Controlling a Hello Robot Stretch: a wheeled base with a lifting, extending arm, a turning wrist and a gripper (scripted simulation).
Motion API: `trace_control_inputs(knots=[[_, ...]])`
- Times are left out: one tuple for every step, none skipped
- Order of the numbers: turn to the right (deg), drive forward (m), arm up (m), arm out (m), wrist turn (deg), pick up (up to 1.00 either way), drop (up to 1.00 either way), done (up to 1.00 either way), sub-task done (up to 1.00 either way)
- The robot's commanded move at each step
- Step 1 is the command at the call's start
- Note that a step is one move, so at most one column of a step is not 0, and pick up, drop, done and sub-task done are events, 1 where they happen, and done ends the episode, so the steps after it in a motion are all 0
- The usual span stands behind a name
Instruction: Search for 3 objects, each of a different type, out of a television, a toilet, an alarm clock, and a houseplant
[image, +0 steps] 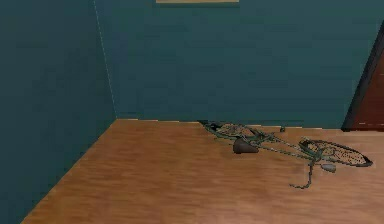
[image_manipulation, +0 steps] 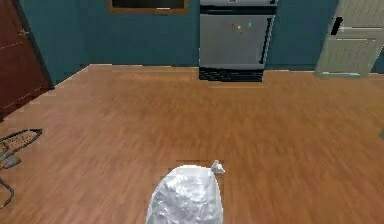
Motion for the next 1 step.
trace_control_inputs(knots=[[0.0,0.15,0.00,0.00,0.0,0.00,0.00,0.00,0.00]])
